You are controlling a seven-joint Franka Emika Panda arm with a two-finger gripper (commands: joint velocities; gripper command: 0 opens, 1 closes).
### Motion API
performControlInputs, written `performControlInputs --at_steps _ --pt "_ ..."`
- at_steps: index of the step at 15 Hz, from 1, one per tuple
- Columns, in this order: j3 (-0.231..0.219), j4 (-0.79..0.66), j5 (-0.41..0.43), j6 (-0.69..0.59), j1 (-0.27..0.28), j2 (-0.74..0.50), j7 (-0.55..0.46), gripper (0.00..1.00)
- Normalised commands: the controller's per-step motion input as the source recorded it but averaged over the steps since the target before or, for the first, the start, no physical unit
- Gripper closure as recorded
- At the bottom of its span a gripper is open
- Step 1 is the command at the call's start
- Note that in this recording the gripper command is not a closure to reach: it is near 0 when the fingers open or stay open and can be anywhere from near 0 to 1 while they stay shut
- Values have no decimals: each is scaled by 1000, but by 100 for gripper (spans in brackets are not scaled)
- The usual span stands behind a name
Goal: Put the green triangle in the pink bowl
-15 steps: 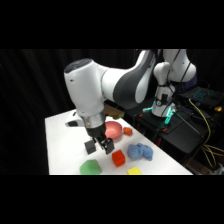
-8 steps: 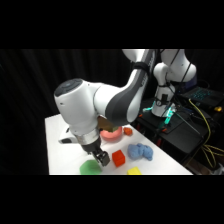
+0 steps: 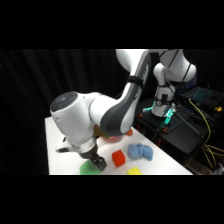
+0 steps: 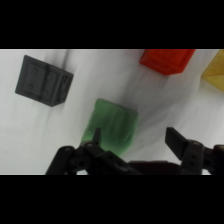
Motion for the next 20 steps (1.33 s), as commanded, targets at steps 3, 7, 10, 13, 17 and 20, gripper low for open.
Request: performControlInputs --at_steps 3,7,10,13,17,20 --pt "-48 327 -125 -80 1 208 -164 0" --pt "-60 325 -45 -58 13 139 33 0" --pt "-47 334 7 -49 39 151 143 0" --pt "-38 284 53 -30 54 168 167 0" --pt "-46 186 58 -6 59 138 128 0" --pt "-52 136 51 6 47 91 56 0"
